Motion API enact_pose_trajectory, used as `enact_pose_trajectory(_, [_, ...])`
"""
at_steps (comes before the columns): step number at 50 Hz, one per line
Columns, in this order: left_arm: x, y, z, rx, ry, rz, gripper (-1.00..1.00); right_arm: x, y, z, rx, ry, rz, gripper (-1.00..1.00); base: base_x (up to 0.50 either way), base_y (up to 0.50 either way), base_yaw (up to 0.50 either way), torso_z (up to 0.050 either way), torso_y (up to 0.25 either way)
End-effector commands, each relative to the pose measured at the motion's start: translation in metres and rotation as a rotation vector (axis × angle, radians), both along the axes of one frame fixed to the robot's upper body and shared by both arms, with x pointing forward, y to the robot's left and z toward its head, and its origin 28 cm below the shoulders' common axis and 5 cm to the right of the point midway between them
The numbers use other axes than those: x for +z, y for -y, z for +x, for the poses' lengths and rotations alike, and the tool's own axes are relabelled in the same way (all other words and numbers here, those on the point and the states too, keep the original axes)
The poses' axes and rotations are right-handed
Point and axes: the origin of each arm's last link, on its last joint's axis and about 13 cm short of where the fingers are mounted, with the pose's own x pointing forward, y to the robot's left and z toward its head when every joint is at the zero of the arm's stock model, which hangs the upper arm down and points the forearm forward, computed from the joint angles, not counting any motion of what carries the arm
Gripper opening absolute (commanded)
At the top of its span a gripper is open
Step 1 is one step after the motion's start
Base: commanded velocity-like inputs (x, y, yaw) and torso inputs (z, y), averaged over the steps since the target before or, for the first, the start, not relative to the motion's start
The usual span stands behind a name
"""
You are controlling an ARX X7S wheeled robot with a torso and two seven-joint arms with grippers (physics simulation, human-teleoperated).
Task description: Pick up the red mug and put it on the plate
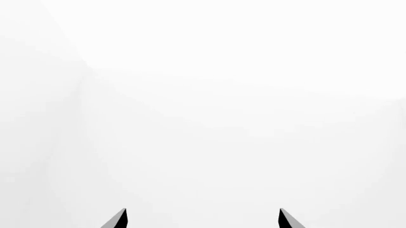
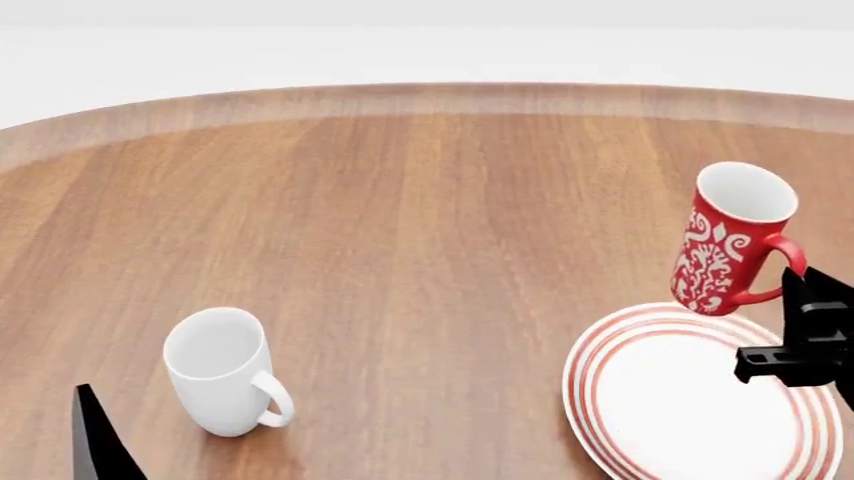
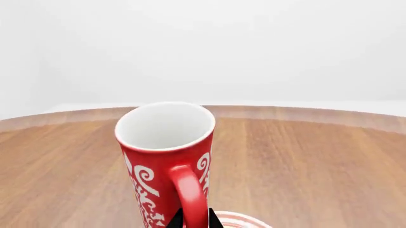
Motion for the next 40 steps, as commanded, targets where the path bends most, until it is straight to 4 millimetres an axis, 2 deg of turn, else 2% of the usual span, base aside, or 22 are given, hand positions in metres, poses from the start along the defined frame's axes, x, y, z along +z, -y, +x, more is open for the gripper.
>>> enact_pose_trajectory(1, [0.003,-0.001,0.0,-0.008,0.018,0.003,1.0,-0.001,0.001,0.001,0.005,0.012,-0.007,-1.0,0.0,0.0,0.0,0.0,0.0])
enact_pose_trajectory(10, [0.006,-0.001,0.0,-0.01,0.031,0.003,1.0,-0.001,0.001,0.0,0.007,0.015,-0.016,-1.0,0.0,0.0,0.0,0.0,0.001])
enact_pose_trajectory(40, [0.007,-0.002,0.0,-0.012,0.039,-0.01,1.0,0.011,0.005,0.0,-0.081,0.105,-0.034,-1.0,0.0,0.0,0.0,0.008,-0.111])
